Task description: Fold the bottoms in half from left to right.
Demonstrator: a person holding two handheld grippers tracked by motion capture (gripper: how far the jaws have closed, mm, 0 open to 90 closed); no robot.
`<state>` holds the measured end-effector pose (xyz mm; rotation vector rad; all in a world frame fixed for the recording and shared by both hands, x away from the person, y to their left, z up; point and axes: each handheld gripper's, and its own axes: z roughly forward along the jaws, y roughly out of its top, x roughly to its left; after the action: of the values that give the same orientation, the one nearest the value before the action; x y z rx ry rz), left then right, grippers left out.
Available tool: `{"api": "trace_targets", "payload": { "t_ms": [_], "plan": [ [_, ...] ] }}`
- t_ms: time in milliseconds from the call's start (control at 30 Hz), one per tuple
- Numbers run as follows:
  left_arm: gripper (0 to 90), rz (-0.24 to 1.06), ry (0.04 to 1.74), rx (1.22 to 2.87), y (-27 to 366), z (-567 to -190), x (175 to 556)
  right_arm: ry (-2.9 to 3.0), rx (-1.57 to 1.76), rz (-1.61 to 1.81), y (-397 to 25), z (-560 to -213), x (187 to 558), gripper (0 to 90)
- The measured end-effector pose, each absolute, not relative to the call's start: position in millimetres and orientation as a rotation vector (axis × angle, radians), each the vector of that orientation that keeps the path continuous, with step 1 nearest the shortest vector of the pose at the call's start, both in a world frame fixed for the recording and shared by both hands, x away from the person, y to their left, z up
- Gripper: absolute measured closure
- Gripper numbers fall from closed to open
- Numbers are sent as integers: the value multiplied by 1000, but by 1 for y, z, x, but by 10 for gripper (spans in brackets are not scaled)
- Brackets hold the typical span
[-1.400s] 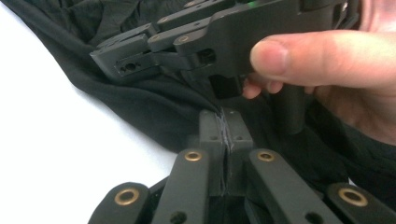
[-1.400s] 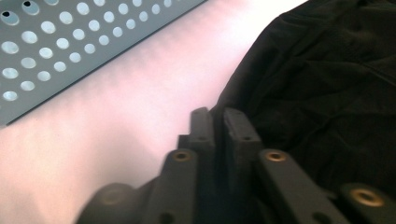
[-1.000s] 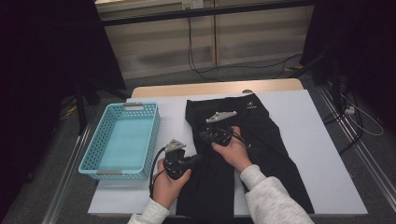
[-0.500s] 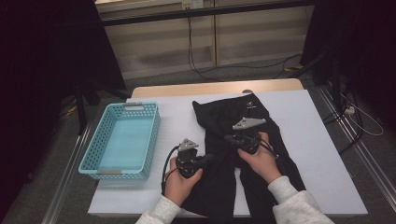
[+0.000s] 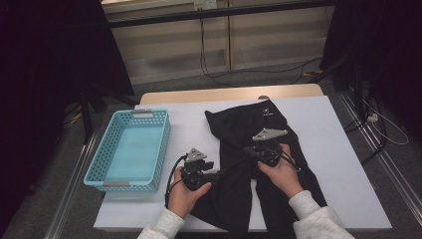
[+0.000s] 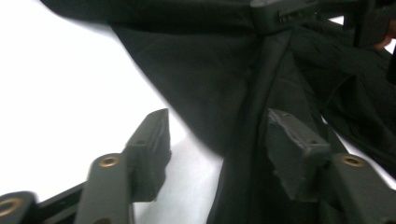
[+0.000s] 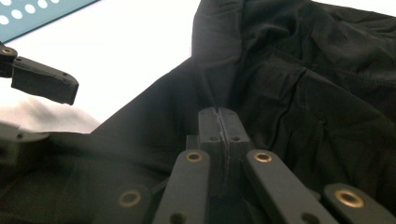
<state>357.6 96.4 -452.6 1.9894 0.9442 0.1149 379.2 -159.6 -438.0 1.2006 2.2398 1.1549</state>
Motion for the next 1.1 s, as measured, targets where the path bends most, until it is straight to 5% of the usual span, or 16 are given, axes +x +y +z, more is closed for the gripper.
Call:
{"api": "trace_targets", "payload": {
  "t_ms": [200,300,467,533,1100],
  "plan": [
    [384,91,931,2033,98,-455,351,2220,1231,1164,-163,-438,381,898],
    [482,51,937,2056,95,-456,347,2203,1245,1175,-164,-439,383,898],
    [818,-24,944,2085,95,-456,346,2189,1260,1176,-164,-440,384,898],
    [887,-46,941,2083,95,-456,347,2177,1272,1183,-166,-439,385,898],
    [894,-28,904,2037,92,-441,348,2221,1241,1112,-196,-440,349,892]
  ]
}}
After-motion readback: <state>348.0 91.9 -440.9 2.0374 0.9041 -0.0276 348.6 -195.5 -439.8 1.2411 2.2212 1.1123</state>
